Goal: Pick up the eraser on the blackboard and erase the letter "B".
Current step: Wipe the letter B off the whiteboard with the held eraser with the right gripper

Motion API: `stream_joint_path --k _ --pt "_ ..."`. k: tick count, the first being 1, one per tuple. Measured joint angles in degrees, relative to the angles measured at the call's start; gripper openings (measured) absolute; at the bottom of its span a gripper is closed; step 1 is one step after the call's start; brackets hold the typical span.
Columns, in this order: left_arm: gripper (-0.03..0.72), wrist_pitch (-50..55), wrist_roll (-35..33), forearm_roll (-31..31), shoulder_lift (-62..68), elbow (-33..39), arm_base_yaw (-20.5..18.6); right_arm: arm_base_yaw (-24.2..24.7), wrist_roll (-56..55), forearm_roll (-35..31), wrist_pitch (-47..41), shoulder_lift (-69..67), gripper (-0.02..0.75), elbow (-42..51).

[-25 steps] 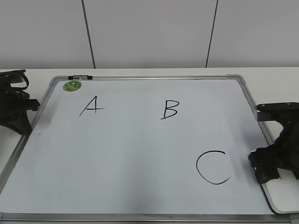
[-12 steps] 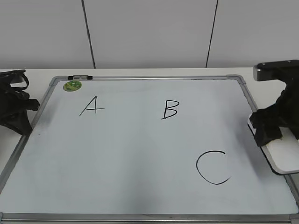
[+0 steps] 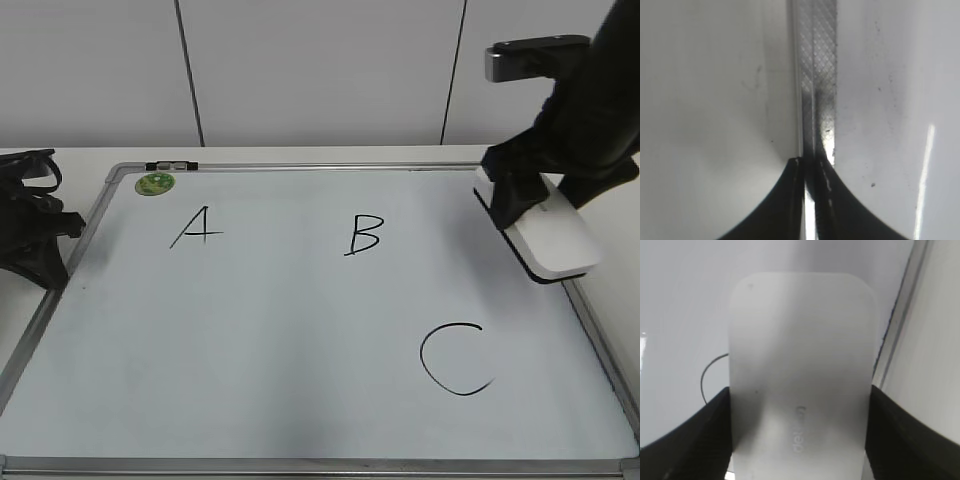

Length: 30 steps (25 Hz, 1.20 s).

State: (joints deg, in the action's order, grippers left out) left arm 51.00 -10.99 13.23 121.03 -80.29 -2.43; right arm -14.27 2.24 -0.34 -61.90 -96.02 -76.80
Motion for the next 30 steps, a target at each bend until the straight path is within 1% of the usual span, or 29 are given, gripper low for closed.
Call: stream_joint_path --k 3,8,11,15,19,26,30 --pt "0.010 0.00 0.00 0.00 0.00 0.00 0.00 -2.05 0.02 -0.12 -1.47 -4.45 0.546 -5.13" --pt "0.010 0.00 0.00 0.00 0.00 0.00 0.00 -4.81 0.15 -0.22 -6.76 -14.25 0.546 -16.80" --pt "0.010 0.10 0.00 0.00 0.00 0.00 0.00 -5.93 0.15 -0.32 -7.92 -19.82 0.546 -23.89" --pt "0.010 0.10 0.00 0.10 0.00 0.00 0.00 -6.51 0.26 -0.69 -8.24 -27.07 0.546 -33.42" --pt "0.010 0.10 0.00 0.10 0.00 -0.10 0.00 -6.51 0.26 -0.69 -8.33 -33.54 0.546 -40.77" --pt "0.010 0.21 0.00 0.10 0.00 -0.10 0.00 -6.51 0.26 -0.69 -8.47 -41.40 0.546 -48.16" --pt "0.010 0.21 0.00 0.10 0.00 -0.10 0.00 -6.51 0.39 -0.69 -8.47 -43.13 0.546 -48.78"
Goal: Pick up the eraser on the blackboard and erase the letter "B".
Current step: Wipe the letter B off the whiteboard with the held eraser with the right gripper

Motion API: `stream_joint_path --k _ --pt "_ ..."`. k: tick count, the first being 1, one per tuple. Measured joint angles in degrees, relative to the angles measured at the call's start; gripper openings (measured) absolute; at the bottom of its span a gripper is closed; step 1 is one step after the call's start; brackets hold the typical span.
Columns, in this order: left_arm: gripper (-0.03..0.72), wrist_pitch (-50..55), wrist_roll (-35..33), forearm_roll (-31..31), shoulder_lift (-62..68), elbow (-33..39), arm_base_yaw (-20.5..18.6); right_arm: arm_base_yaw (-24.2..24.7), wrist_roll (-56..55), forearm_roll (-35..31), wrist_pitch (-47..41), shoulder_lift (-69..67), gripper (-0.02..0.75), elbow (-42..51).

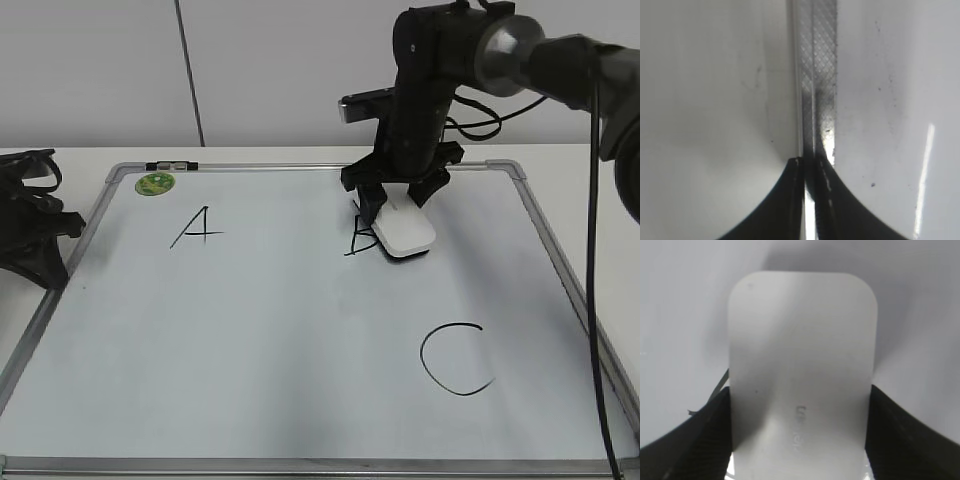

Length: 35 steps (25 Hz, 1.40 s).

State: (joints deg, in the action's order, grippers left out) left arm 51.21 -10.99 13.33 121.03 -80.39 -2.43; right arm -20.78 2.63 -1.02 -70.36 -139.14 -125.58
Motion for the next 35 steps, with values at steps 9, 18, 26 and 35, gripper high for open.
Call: stream_joint_path --k 9,18,26,35 --pt "0.010 0.00 0.00 0.00 0.00 0.00 0.00 0.00 0.20 0.11 0.11 -2.08 0.546 -0.46" --pt "0.010 0.00 0.00 -0.11 0.00 0.00 0.00 -1.30 0.45 1.02 0.60 -2.19 0.546 -0.59" --pt "0.010 0.00 0.00 -0.21 0.00 0.00 0.00 -9.39 1.86 1.02 2.48 -2.46 0.545 -0.72" --pt "0.010 0.00 0.00 -0.21 0.00 0.00 0.00 -10.38 2.52 1.57 2.87 -2.50 0.545 -0.72"
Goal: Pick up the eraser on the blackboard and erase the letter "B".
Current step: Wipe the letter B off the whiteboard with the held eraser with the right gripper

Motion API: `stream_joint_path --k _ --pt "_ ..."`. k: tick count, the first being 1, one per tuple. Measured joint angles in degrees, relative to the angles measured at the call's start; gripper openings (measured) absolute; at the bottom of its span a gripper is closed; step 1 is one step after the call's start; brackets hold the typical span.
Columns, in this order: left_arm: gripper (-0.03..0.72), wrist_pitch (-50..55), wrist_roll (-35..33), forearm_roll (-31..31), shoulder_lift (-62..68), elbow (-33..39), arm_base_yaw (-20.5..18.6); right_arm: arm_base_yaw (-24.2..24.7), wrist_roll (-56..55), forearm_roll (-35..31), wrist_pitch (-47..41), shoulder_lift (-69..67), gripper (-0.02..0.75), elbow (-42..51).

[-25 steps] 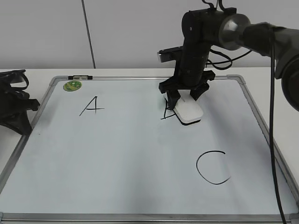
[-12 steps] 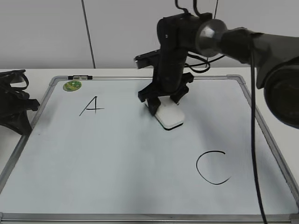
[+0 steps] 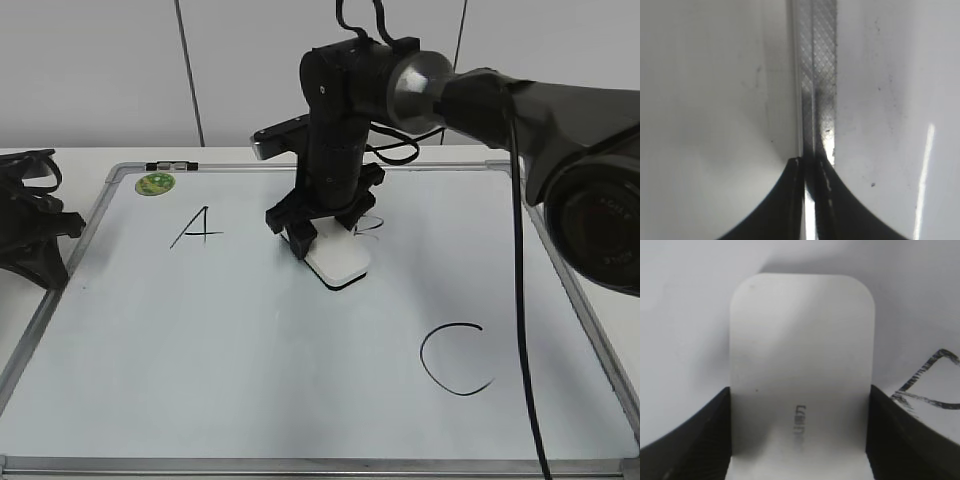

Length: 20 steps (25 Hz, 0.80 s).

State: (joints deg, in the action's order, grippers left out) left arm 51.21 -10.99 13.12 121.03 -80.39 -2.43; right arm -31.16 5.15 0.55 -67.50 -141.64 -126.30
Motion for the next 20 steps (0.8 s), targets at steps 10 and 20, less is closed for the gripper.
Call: stream_joint_path --k 10,20 --pt "0.010 0.00 0.00 0.00 0.00 0.00 0.00 2.65 0.00 -0.55 -0.10 0.00 0.545 0.00" --pt "0.010 0.00 0.00 0.00 0.00 0.00 0.00 10.90 0.00 -0.17 -0.42 0.00 0.545 0.00"
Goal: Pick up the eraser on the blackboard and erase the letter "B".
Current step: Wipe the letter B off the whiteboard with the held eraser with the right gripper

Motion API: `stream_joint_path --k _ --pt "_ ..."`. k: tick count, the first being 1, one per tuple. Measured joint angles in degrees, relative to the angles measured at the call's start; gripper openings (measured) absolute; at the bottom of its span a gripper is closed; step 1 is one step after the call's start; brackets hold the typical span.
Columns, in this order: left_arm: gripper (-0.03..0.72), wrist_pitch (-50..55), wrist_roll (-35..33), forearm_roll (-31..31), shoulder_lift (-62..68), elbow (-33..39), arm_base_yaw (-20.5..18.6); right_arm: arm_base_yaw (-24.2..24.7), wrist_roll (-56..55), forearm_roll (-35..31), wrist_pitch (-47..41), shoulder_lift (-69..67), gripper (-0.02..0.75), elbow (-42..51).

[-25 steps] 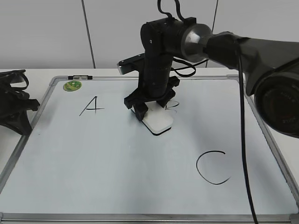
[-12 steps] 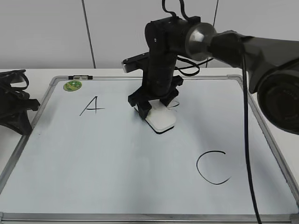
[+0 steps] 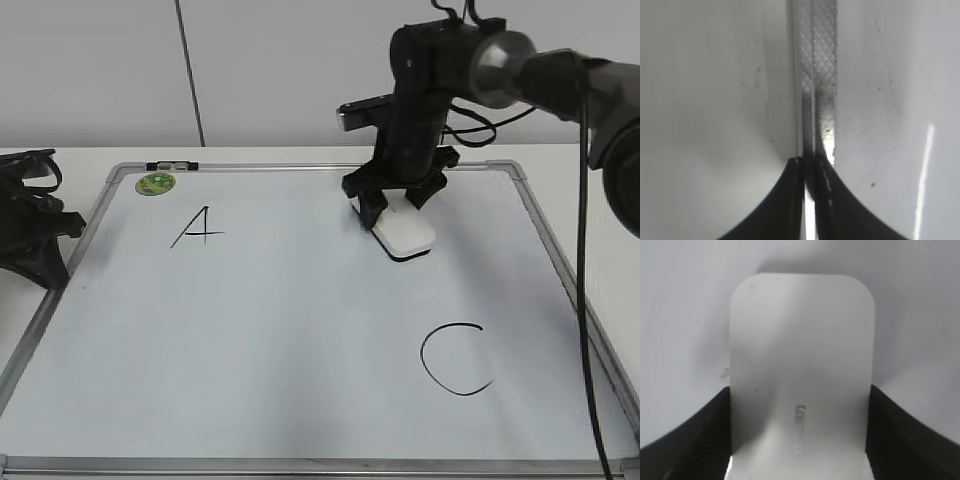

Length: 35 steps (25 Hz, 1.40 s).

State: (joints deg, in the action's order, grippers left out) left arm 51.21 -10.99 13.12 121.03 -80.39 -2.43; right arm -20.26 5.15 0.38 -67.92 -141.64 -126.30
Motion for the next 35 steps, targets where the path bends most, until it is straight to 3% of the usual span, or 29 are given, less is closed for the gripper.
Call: stream_joint_path --k 6,12,18,26,35 --pt "0.010 0.00 0.00 0.00 0.00 0.00 0.00 4.68 -0.33 0.36 -0.96 0.10 0.545 0.00" --pt "0.010 0.00 0.00 0.00 0.00 0.00 0.00 4.42 -0.33 -0.38 -1.07 0.17 0.545 0.00" --pt "0.010 0.10 0.00 0.00 0.00 0.00 0.00 0.31 -0.33 1.41 -1.10 0.17 0.545 0.00" --pt "0.010 0.10 0.00 0.00 0.00 0.00 0.00 -9.63 1.03 0.67 -1.10 0.17 0.545 0.00" --pt "0.010 0.10 0.00 0.00 0.00 0.00 0.00 -10.32 1.24 2.53 -1.00 0.17 0.545 0.00"
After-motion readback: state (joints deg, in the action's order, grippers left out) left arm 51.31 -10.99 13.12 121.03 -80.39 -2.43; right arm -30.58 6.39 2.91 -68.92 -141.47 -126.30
